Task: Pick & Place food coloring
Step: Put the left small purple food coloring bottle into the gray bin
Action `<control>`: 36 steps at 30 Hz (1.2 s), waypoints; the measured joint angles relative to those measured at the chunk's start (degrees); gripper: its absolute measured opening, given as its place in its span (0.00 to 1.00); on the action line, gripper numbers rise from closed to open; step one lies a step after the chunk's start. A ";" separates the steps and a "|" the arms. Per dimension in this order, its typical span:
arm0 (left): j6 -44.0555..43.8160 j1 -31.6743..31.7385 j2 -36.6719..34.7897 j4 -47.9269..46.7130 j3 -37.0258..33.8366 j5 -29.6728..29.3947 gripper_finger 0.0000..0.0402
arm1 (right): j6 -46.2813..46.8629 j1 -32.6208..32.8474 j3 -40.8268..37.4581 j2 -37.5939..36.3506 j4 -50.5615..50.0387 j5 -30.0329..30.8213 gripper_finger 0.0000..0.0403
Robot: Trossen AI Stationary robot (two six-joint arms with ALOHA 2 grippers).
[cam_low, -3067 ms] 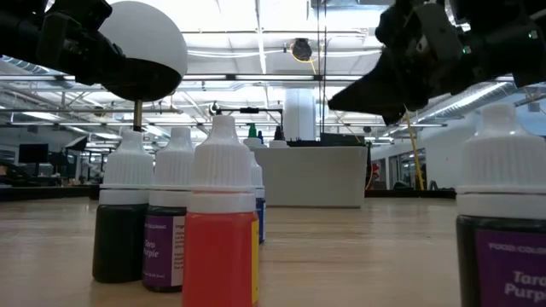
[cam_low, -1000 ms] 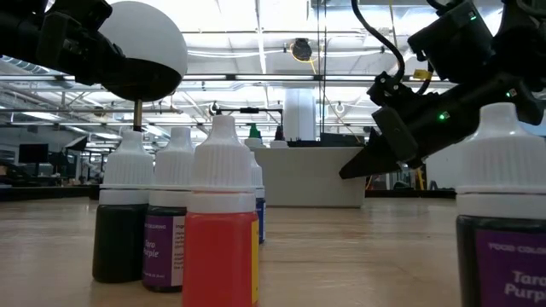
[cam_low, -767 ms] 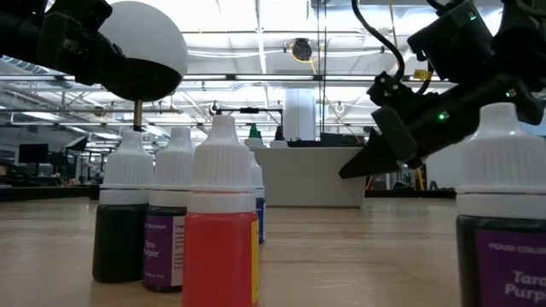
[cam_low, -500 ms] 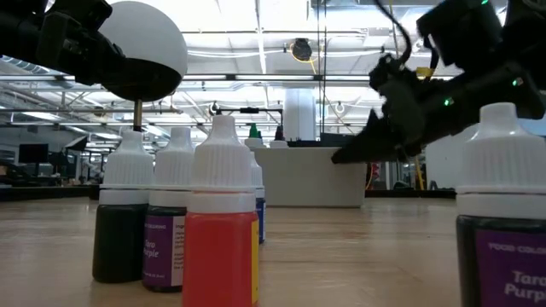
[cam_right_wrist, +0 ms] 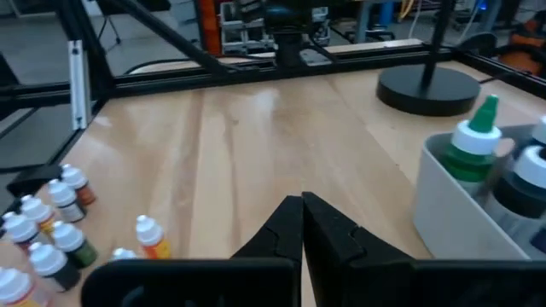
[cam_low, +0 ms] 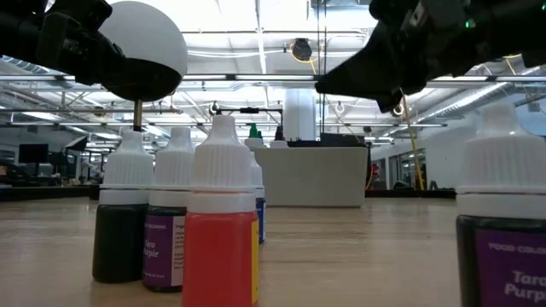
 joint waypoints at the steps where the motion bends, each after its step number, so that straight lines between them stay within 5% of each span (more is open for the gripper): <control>1: 0.00 -0.02 0.00 0.02 0.00 0.00 0.09 | 0.00 0.34 0.26 0.00 -0.16 0.00 0.00; 16: -0.02 -0.02 0.00 -0.02 0.00 0.00 0.09 | -3.90 7.61 -1.10 0.00 1.86 0.51 0.00; 27: -0.48 0.00 0.00 -0.02 0.00 0.02 0.09 | -6.79 7.60 -18.21 -0.23 29.15 1.34 0.00; 36: -0.48 -0.02 -0.02 0.00 0.00 0.00 0.09 | -6.45 6.44 -28.08 -11.27 30.18 1.51 0.00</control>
